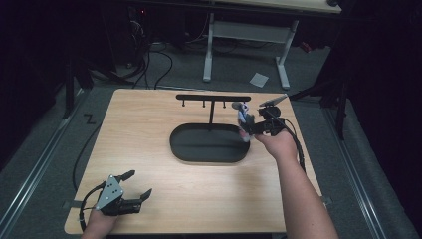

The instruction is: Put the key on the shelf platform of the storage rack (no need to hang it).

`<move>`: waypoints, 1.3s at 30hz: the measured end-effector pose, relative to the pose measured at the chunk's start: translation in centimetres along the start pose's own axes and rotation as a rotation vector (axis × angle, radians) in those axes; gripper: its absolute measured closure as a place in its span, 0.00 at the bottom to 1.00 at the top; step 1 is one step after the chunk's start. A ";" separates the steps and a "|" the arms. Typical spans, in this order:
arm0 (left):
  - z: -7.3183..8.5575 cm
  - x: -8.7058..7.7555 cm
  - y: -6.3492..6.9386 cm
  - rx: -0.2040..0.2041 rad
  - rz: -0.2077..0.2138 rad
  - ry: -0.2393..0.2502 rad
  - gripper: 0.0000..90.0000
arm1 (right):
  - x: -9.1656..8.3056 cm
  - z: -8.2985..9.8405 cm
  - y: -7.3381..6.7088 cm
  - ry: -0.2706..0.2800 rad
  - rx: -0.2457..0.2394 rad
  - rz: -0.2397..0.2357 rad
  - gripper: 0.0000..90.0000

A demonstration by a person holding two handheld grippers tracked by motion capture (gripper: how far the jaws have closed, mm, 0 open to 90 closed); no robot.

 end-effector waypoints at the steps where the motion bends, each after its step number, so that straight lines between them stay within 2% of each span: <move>1: 0.0 0.0 0.0 0.000 0.001 0.000 0.17 | 0.0 0.0 0.0 0.001 -0.002 -0.001 0.37; 7: 0.0 0.0 0.0 0.000 0.002 -0.003 0.17 | -0.6 0.1 -0.2 0.008 -0.015 -0.005 0.37; 14: 0.0 0.1 0.0 0.000 0.002 -0.001 0.17 | -0.7 1.0 -0.2 -0.002 -0.035 -0.003 0.38; 16: 0.0 0.1 0.0 -0.001 0.003 -0.002 0.17 | -0.7 1.4 -0.3 0.000 -0.056 0.008 0.38; 18: 0.0 0.1 0.0 -0.001 0.002 -0.003 0.17 | -0.8 1.7 -0.3 0.005 -0.051 0.005 0.38; 24: 0.0 0.1 -0.1 -0.007 0.005 -0.001 0.17 | -0.8 3.1 -0.7 0.011 -0.118 0.014 0.38; 26: 0.0 0.2 -0.1 -0.005 0.010 -0.001 0.17 | -0.9 3.8 -1.1 0.040 -0.145 -0.014 0.38; 30: -0.1 0.3 -0.1 -0.004 0.015 -0.005 0.17 | -0.8 4.7 -1.3 0.080 -0.194 0.013 0.36; 34: -0.1 0.5 -0.2 -0.012 0.013 -0.013 0.17 | -0.7 5.6 -1.1 0.096 -0.191 0.011 0.36; 37: -0.1 0.5 -0.2 -0.010 0.015 -0.015 0.17 | -1.0 6.5 -1.2 0.107 -0.188 -0.009 0.36; 39: -0.1 0.6 -0.2 -0.011 0.015 -0.015 0.17 | -1.0 7.2 -1.3 0.106 -0.212 -0.004 0.36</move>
Point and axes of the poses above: each handheld gripper's, and its own axes: x roughly forward along the jaws, z roughly out of its underside, y roughly to its right, the point moved 4 cm from there along x, roughly forward along the jaws, and after that the axes turned 1 degree about y, right-handed, at the moved point
